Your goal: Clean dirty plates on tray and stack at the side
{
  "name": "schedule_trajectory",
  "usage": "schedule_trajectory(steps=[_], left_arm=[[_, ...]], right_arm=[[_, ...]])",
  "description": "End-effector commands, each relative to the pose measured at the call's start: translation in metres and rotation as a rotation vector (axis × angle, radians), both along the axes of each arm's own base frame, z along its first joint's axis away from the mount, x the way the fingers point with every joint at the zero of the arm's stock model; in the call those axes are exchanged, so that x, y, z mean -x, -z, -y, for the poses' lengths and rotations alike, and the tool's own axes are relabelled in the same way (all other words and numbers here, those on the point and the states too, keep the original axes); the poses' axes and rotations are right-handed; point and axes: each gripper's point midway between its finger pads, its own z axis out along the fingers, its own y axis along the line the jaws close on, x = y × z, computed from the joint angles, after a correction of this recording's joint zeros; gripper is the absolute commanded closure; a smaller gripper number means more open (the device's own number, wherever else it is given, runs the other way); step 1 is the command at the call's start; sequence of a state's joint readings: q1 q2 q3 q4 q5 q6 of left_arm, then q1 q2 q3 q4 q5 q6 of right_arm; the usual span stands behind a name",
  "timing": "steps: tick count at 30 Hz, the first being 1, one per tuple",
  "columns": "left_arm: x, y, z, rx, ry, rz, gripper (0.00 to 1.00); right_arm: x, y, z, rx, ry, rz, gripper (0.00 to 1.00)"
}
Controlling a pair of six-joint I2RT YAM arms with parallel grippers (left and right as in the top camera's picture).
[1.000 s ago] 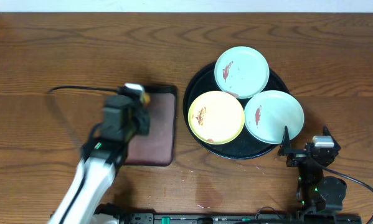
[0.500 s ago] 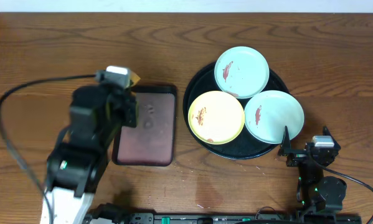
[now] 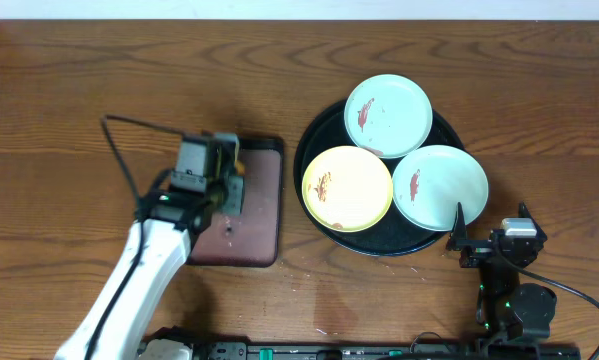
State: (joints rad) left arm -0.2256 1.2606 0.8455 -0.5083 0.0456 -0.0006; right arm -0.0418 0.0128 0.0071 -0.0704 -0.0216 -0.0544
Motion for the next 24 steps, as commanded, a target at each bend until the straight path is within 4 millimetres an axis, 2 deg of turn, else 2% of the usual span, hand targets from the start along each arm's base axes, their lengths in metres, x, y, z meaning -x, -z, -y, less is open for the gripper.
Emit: schedule_trajectory(steps=[1, 3, 5, 7, 9, 12, 15, 20, 24], left_arm=[[-0.018, -0.131, 0.02, 0.117, 0.011, 0.338, 0.93], [-0.009, -0.163, 0.028, 0.168, 0.025, 0.433, 0.93], [0.001, -0.182, 0.036, 0.221, 0.031, 0.485, 0.92], [0.008, -0.188, 0.043, 0.281, 0.015, 0.486, 0.92], [0.012, -0.186, 0.054, 0.363, -0.019, 0.449, 0.93], [0.011, -0.168, 0.075, 0.427, -0.042, 0.358, 0.92], [0.002, -0.139, 0.097, 0.427, -0.046, 0.259, 0.92], [-0.009, -0.075, 0.133, 0.47, -0.166, 0.049, 0.83], [-0.015, -0.032, 0.161, 0.446, -0.142, -0.042, 0.84]], right_arm=[[0.0, 0.001, 0.002, -0.016, 0.013, -0.004, 0.01], [0.0, 0.001, 0.002, -0.016, 0.013, -0.004, 0.01], [0.0, 0.001, 0.002, -0.016, 0.013, -0.004, 0.01], [0.0, 0.001, 0.002, -0.016, 0.013, -0.004, 0.01], [0.0, 0.001, 0.002, -0.016, 0.013, -0.004, 0.01], [0.0, 0.001, 0.002, -0.016, 0.013, -0.004, 0.01], [0.0, 0.001, 0.002, -0.016, 0.013, -0.004, 0.01], [0.0, 0.001, 0.002, -0.016, 0.013, -0.004, 0.01], [0.0, 0.001, 0.002, -0.016, 0.013, -0.004, 0.01]])
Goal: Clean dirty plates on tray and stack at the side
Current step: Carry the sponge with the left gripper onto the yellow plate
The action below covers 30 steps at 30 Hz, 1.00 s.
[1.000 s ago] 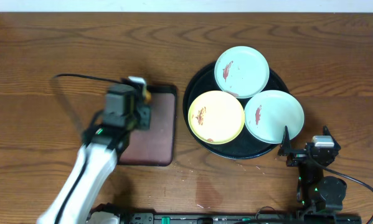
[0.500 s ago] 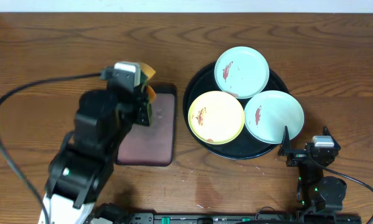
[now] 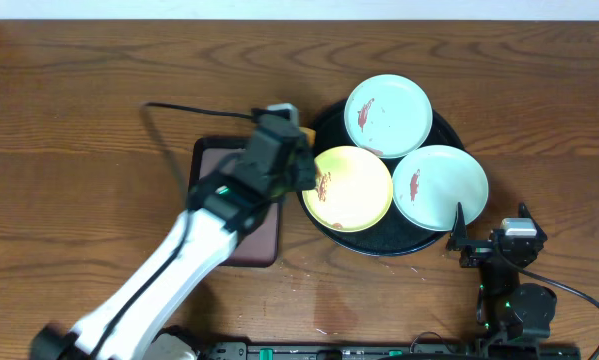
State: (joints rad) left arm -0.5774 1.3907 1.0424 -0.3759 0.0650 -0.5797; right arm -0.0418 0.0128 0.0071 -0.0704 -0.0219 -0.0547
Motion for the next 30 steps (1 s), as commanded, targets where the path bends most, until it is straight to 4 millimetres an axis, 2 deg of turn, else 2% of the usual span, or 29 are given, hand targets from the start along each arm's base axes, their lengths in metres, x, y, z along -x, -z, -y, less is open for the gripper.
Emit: schedule_trajectory(steps=[1, 6, 10, 14, 17, 18, 20, 24, 25, 26, 30], left_arm=[[0.001, 0.031, 0.021, 0.035, -0.015, -0.087, 0.87], [-0.003, 0.06, 0.057, 0.042, 0.022, -0.094, 0.92], [-0.009, 0.089, 0.068, 0.027, -0.07, -0.109, 0.92], [-0.011, 0.118, 0.085, 0.036, -0.086, -0.126, 0.91], [-0.014, 0.134, 0.094, 0.042, -0.078, -0.12, 0.83], [-0.015, 0.138, 0.094, 0.04, -0.078, -0.122, 0.77], [-0.015, 0.141, 0.094, 0.036, -0.078, -0.125, 0.57], [-0.015, 0.135, 0.095, 0.044, -0.075, -0.116, 0.46], [-0.016, 0.127, 0.096, 0.05, -0.064, -0.098, 0.35], [-0.017, 0.122, 0.096, 0.049, -0.053, -0.085, 0.34], [-0.017, 0.068, 0.089, 0.038, 0.005, 0.031, 0.28]], right_arm=[[0.0, 0.001, 0.002, -0.016, 0.013, -0.004, 0.01], [0.0, 0.001, 0.002, -0.016, 0.013, -0.004, 0.01], [0.0, 0.001, 0.002, -0.016, 0.013, -0.004, 0.01], [0.0, 0.001, 0.002, -0.016, 0.013, -0.004, 0.01], [0.0, 0.001, 0.002, -0.016, 0.013, -0.004, 0.01], [0.0, 0.001, 0.002, -0.016, 0.013, -0.004, 0.01], [0.0, 0.001, 0.002, -0.016, 0.013, -0.004, 0.01], [0.0, 0.001, 0.002, -0.016, 0.013, -0.004, 0.01], [0.0, 0.001, 0.002, -0.016, 0.013, -0.004, 0.01], [0.0, 0.001, 0.002, -0.016, 0.013, -0.004, 0.01], [0.0, 0.001, 0.002, -0.016, 0.013, -0.004, 0.01]])
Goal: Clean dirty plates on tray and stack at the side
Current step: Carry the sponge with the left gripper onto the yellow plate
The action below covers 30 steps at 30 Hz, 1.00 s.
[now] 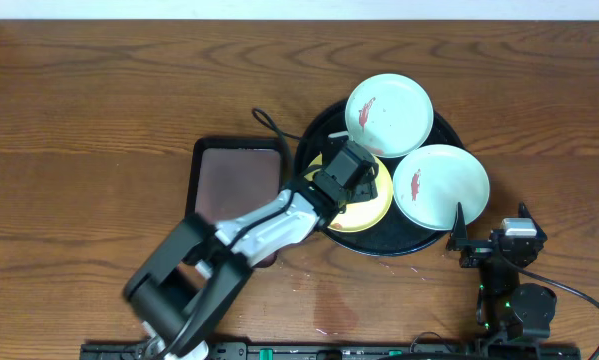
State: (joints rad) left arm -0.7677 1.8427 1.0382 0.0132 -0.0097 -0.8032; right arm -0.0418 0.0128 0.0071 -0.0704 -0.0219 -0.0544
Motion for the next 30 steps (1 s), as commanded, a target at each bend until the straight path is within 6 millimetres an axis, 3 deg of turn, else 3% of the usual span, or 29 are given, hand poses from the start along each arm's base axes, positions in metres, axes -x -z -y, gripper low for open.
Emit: schedule_trajectory(steps=[1, 5, 9, 12, 13, 17, 20, 25, 27, 30], left_arm=[[-0.006, -0.069, -0.012, 0.005, 0.017, 0.156, 0.27], [0.005, -0.122, -0.035, 0.038, -0.01, 0.204, 0.25], [0.024, -0.152, -0.061, 0.036, -0.025, 0.205, 0.24], [0.041, -0.155, -0.076, -0.022, 0.012, 0.191, 0.23], [0.046, -0.154, -0.081, -0.055, 0.039, 0.191, 0.23], [0.055, -0.145, -0.089, -0.116, 0.074, 0.159, 0.23], [0.061, -0.134, -0.095, -0.152, 0.079, 0.114, 0.23], [0.071, -0.119, -0.104, -0.208, 0.087, 0.047, 0.22], [0.073, -0.116, -0.105, -0.217, 0.089, 0.035, 0.18], [0.073, -0.115, -0.105, -0.218, 0.089, 0.034, 0.18]], right_arm=[[0.0, 0.001, 0.002, -0.016, 0.013, -0.004, 0.01], [0.0, 0.001, 0.002, -0.016, 0.013, -0.004, 0.01], [0.0, 0.001, 0.002, -0.016, 0.013, -0.004, 0.01], [0.0, 0.001, 0.002, -0.016, 0.013, -0.003, 0.01], [-0.001, -0.009, -0.002, -0.032, -0.01, 0.038, 0.01], [0.007, -0.026, -0.052, -0.328, -0.301, 0.063, 0.01], [0.015, -0.066, -0.063, -0.374, -0.397, 0.205, 0.01], [0.051, -0.161, -0.058, -0.253, -0.423, 0.598, 0.01], [0.059, -0.188, -0.051, -0.209, -0.368, 0.645, 0.01], [0.057, -0.215, -0.05, -0.1, -0.325, 0.584, 0.0]])
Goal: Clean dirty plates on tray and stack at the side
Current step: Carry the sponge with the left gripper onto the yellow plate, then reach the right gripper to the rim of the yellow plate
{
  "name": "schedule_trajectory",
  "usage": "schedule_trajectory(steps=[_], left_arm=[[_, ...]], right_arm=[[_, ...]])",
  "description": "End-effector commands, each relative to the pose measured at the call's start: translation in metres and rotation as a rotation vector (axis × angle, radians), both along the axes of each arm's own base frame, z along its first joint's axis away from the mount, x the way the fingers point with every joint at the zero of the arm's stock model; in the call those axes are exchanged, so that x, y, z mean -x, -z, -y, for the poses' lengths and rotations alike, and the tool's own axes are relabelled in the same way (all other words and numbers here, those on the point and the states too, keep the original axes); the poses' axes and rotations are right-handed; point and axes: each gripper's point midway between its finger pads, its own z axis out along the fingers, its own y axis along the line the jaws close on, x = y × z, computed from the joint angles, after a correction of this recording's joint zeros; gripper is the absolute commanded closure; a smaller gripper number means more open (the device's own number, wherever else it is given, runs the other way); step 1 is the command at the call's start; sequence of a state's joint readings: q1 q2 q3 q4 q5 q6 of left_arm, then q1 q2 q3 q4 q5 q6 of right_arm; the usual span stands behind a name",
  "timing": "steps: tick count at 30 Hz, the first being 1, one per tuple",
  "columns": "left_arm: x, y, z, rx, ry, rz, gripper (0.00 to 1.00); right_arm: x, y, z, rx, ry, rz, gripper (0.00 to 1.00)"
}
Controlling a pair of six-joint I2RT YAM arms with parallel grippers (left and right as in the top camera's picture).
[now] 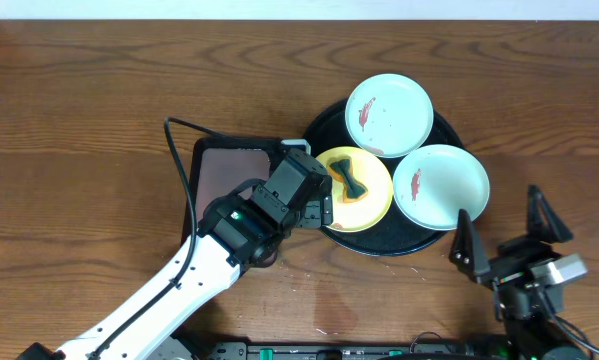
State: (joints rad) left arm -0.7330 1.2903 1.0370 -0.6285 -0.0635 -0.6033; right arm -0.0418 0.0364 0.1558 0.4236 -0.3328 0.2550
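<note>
A round black tray (pixel 379 245) holds three plates. The yellow plate (pixel 377 205) carries a dark, bow-tie-shaped sponge (pixel 351 184) with an orange edge. My left gripper (pixel 325 203) sits at that plate's left rim, just beside the sponge; its jaws are hidden under the wrist. The upper pale green plate (pixel 399 95) and the right pale green plate (pixel 449 180) each show a red smear. Near the front right, my right gripper (pixel 501 232) stands open with its fingers spread wide, just off the tray's edge.
A dark reddish rectangular tray (pixel 229 170) lies left of the round tray, partly under my left arm. A black cable (pixel 179 150) loops from the left arm over the table. Bare wooden table (pixel 79 120) spans the left and back.
My left arm has drawn back left, from over the yellow plate to its left rim. The sponge now shows on the plate. My right gripper has shifted right, its fingers spread wide.
My left gripper was first over the reddish tray. Then it was at the round tray's left edge with something orange at its tip, then over the yellow plate and its smear. Now it is at the plate's rim with the sponge on the plate.
</note>
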Motion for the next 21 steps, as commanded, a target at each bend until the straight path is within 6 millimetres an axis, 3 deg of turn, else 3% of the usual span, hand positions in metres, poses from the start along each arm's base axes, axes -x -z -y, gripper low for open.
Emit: schedule_trajectory(steps=[1, 4, 8, 10, 14, 17, 19, 21], left_arm=[[-0.002, 0.003, -0.004, -0.025, -0.003, 0.003, 0.18], [-0.002, 0.003, -0.004, -0.025, -0.003, 0.002, 0.18], [-0.002, 0.004, -0.004, -0.026, -0.003, 0.002, 0.18], [-0.002, 0.004, -0.004, -0.026, -0.003, 0.002, 0.18], [-0.002, 0.004, -0.004, -0.026, -0.003, 0.002, 0.18], [-0.002, 0.004, -0.004, -0.027, -0.003, 0.001, 0.18], [-0.001, 0.005, -0.005, -0.031, -0.003, -0.005, 0.18], [0.0, 0.006, -0.006, -0.036, -0.002, -0.009, 0.18]], right_arm=[[0.001, -0.044, 0.005, 0.108, 0.091, -0.024, 0.01], [-0.025, -0.046, -0.004, 0.215, 0.053, -0.266, 0.01], [-0.067, -0.024, -0.008, 0.297, -0.019, -0.668, 0.01], [-0.082, -0.02, -0.021, 0.289, -0.135, -0.805, 0.01], [-0.098, -0.014, -0.054, 0.209, -0.412, -0.949, 0.01], [-0.11, -0.011, -0.081, 0.212, -0.636, -0.913, 0.01], [-0.124, 0.003, -0.086, 0.222, -0.628, -0.949, 0.01], [-0.144, 0.029, -0.079, 0.255, -0.475, -1.041, 0.06]])
